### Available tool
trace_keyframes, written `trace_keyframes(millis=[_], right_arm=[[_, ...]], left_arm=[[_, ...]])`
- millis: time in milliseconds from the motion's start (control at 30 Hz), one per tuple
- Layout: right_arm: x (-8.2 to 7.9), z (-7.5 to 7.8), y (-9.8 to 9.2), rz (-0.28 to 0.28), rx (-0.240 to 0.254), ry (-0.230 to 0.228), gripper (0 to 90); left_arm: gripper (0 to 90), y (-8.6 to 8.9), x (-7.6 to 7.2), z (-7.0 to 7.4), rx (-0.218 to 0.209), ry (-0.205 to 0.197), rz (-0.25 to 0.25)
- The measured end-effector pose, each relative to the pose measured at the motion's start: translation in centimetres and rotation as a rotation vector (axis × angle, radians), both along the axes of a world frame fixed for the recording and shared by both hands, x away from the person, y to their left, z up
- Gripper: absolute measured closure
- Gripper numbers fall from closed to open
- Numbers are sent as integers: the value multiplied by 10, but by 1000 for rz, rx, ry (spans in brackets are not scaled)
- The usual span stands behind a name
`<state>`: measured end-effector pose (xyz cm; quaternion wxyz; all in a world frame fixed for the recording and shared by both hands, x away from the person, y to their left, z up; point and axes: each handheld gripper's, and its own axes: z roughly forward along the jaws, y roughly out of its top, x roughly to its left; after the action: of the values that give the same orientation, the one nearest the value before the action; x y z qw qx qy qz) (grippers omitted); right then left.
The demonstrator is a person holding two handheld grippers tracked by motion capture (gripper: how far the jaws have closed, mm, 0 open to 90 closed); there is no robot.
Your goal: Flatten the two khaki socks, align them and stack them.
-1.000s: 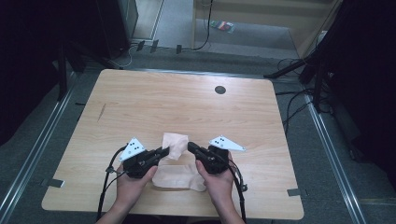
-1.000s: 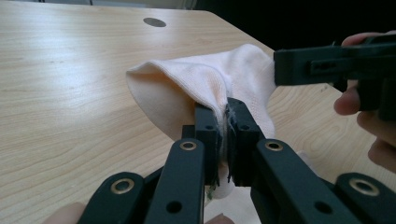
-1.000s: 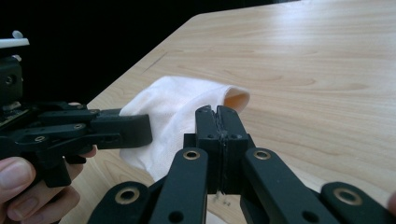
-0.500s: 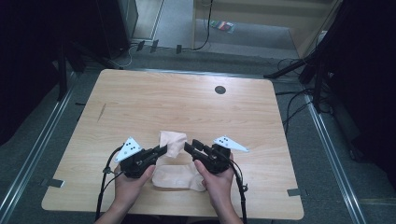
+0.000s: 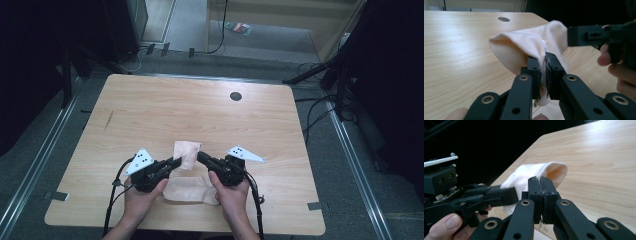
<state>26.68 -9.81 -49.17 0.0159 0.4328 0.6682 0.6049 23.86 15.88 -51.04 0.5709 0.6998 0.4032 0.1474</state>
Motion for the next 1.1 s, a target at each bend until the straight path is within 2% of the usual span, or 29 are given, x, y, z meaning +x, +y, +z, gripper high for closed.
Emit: trace_keyframes(millis=[100,233,400,600,667,767,900,1067,1100], right_arm=[[-1,6,-2,-12,-26,-21,900],[-3,9,-2,-19,-79,-48,900],[-4,11,0,-12,-109,-59,900],[-4,13,1,-8,-109,-74,900],[-3,12,1,-12,-101,-77,900],[0,8,0,-15,-72,-50,875],[2,-1,0,-9,-40,7,725],[-2,-8,6,23,-40,7,676],[-3,-9,8,32,-43,20,666]], left_arm=[[761,1,3,-4,20,23,-17],[760,0,3,-6,30,35,-30],[710,0,5,-10,41,49,-48],[865,1,2,-5,4,33,-88],[877,2,1,-4,-3,38,-84],[884,7,3,-3,-54,62,-83],[887,13,5,-1,-108,78,-69],[888,18,7,-2,-154,93,-67],[889,19,7,-2,-160,94,-71]])
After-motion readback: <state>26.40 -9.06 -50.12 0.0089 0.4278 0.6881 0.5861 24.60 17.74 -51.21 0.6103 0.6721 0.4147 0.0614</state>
